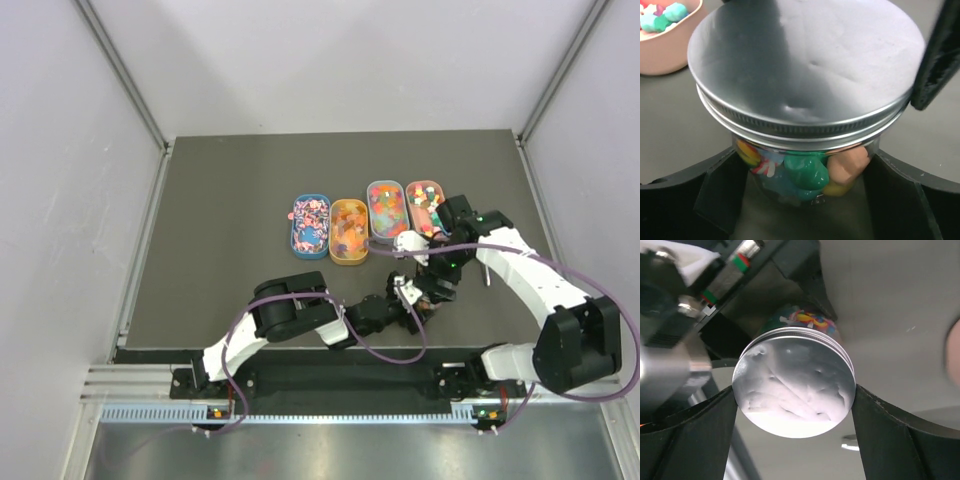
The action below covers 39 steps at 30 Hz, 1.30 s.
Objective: Pack the candies
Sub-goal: Screw the bottle lid onto the packing bottle.
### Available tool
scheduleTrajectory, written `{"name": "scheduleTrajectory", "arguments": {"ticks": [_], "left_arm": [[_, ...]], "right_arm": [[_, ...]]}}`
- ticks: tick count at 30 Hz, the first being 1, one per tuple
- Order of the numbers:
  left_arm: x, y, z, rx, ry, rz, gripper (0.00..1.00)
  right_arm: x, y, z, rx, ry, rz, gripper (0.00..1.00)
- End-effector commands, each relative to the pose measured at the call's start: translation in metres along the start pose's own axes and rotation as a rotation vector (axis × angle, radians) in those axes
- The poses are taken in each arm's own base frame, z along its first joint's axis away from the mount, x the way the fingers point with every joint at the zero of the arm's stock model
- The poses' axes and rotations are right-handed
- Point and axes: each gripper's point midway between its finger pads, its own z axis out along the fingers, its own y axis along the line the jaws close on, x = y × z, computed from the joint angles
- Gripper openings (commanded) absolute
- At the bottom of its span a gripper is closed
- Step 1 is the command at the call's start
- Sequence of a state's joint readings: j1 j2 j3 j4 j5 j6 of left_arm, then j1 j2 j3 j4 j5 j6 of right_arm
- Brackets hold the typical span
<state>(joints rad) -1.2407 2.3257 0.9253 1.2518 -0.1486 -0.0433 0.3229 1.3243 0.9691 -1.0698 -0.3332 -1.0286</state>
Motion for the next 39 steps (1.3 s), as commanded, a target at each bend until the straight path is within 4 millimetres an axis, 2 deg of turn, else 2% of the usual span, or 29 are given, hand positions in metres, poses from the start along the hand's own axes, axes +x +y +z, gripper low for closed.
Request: {"name": "scheduleTrajectory", "arguments": {"ticks": [1, 9, 10, 14, 18, 21, 24, 25, 30, 31, 36, 39], "left_arm": [[0.261, 0.032, -0.206, -0.074, 1.100, 0.049, 0.00], [0.260, 0.035, -0.203, -0.088, 1.090, 0.061, 0.00], [0.260, 0.035, -0.203, -0.089, 1.090, 0.063, 0.00], [0.260, 0.037, -0.203, -0.093, 1.089, 0.068, 0.00], [0.261, 0.038, -0.204, -0.097, 1.089, 0.072, 0.00], [0.262, 0.038, -0.204, -0.097, 1.091, 0.072, 0.00], [0.264, 0.037, -0.206, -0.094, 1.100, 0.073, 0.00], [0.264, 0.037, -0.205, -0.096, 1.099, 0.071, 0.00], [0.266, 0.037, -0.207, -0.094, 1.107, 0.070, 0.00], [0.267, 0.036, -0.207, -0.092, 1.107, 0.069, 0.00], [0.270, 0.035, -0.209, -0.089, 1.117, 0.062, 0.00], [0.270, 0.034, -0.210, -0.087, 1.120, 0.051, 0.00]], "right_arm": [[0.057, 0.041, 0.056, -0.154, 0.218, 0.372, 0.28], [0.060, 0.004, 0.060, -0.107, 0.219, 0.559, 0.22], [0.058, -0.006, 0.060, -0.082, 0.204, 0.568, 0.22], [0.049, -0.022, 0.060, -0.045, 0.165, 0.603, 0.22], [0.043, -0.022, 0.061, -0.068, 0.151, 0.644, 0.23], [0.038, -0.024, 0.056, -0.055, 0.128, 0.636, 0.36], [0.033, -0.024, 0.049, -0.041, 0.080, 0.575, 0.65], [0.034, -0.022, 0.048, -0.036, 0.077, 0.559, 0.71], [0.030, -0.020, 0.035, -0.010, 0.035, 0.463, 0.84], [0.029, -0.015, 0.032, -0.024, 0.030, 0.451, 0.99], [0.019, 0.003, 0.017, -0.072, -0.028, 0.343, 1.00], [0.029, 0.018, 0.015, -0.104, -0.001, 0.274, 0.99]]}}
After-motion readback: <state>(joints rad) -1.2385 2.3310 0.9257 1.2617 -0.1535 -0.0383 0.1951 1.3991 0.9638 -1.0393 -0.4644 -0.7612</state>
